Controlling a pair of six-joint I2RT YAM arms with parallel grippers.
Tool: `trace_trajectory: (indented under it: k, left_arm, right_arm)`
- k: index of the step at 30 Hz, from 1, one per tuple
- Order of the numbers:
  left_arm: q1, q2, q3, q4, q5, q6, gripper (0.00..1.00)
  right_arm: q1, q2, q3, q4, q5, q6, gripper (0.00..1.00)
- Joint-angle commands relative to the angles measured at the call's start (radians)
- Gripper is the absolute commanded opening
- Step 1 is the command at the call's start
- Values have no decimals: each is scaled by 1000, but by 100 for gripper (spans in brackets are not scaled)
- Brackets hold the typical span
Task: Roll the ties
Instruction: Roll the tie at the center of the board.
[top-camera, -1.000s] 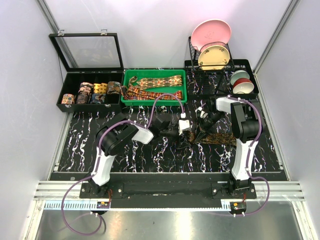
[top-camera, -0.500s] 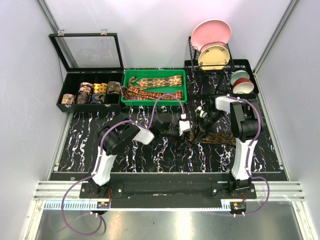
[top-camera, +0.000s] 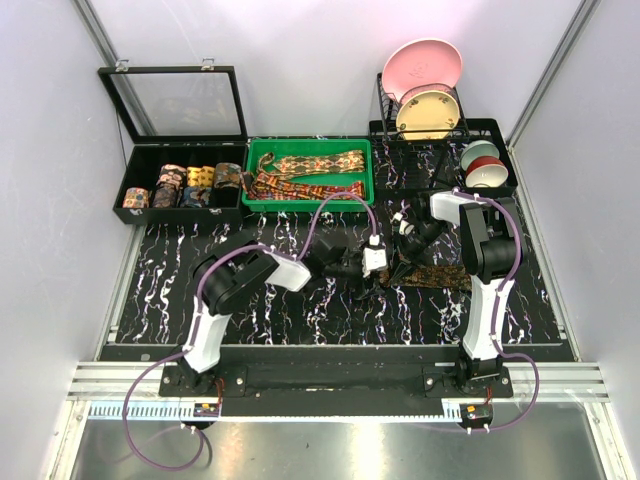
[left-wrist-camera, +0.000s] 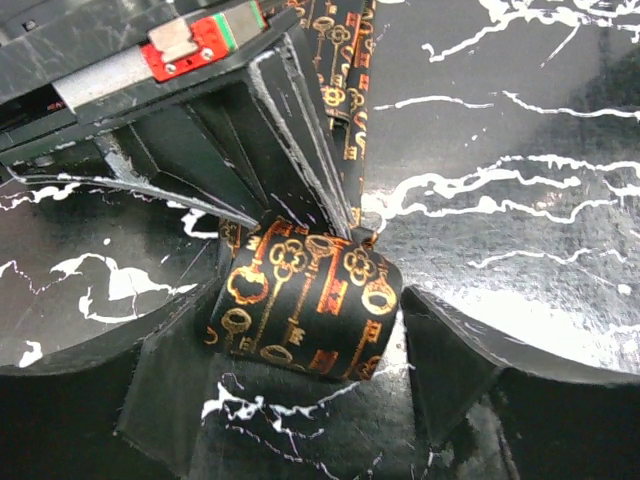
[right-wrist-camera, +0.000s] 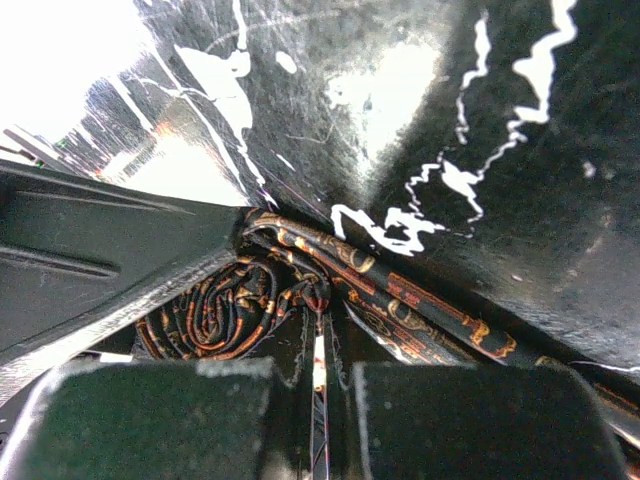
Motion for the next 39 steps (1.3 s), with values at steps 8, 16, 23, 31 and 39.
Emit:
trace_trajectory:
  k: [8, 16, 23, 31, 39]
  left_arm:
    - [-16, -122, 106, -477, -104, 179, 86]
    - [-41, -84, 295, -756, -99, 250, 88]
    - [-58, -33, 378, -836, -64, 333, 86]
    - [-68, 47, 447, -917, -67, 362, 67]
    - [-64, 51, 435, -949, -76, 359, 19]
  right_arm:
    - [10, 42, -4, 25, 84, -32, 0]
    - [11, 55, -1, 20, 64, -37, 0]
    - [11, 64, 8, 20, 44, -36, 0]
    - [11, 64, 7, 16, 28, -40, 0]
    - [11, 56, 7, 6, -28, -48, 2]
